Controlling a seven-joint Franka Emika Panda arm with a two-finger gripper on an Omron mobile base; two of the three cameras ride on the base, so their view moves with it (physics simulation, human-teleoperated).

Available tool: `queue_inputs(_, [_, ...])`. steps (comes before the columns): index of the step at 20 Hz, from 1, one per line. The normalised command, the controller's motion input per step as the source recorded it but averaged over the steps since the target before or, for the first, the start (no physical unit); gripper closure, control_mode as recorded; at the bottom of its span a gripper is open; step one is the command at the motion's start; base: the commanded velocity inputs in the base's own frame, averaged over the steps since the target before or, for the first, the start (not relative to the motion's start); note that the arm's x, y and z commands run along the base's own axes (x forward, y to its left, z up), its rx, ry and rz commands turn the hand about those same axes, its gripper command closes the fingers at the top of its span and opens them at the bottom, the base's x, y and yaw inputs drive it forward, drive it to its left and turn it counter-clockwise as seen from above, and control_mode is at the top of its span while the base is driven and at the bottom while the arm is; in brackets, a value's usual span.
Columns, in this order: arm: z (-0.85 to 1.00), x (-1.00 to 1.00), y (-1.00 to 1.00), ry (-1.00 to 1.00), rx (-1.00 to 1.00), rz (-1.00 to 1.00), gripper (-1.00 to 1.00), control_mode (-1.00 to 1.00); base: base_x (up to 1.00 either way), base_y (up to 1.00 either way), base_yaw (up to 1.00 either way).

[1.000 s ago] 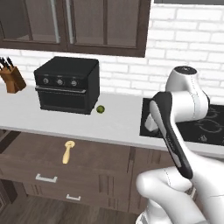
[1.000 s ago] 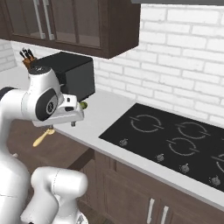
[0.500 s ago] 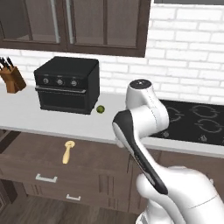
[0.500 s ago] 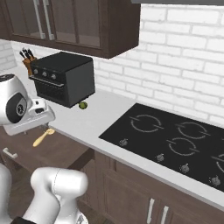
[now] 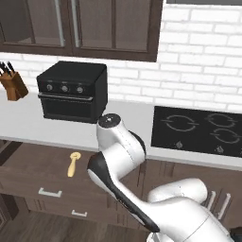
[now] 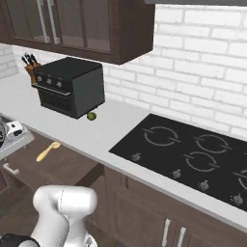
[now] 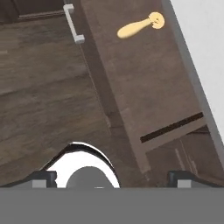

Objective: Pick the pizza cutter from the drawer and place it on the counter.

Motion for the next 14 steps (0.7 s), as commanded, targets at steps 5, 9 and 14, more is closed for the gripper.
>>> queue_inputs(5, [-0.53,0.57,0.99,0.13,0.0,0.15,-1.0,-1.0,0.0,0.0,0.0])
queue_inputs(9, [-0.69,0.69,0.83,0.19,-0.01,0.08,-1.0,-1.0,0.0,0.0,0.0])
queue_inputs(14, [-0.77,0.51,0.53,0.13,-0.05,0.0,-1.0,-1.0,0.0,0.0,0.0])
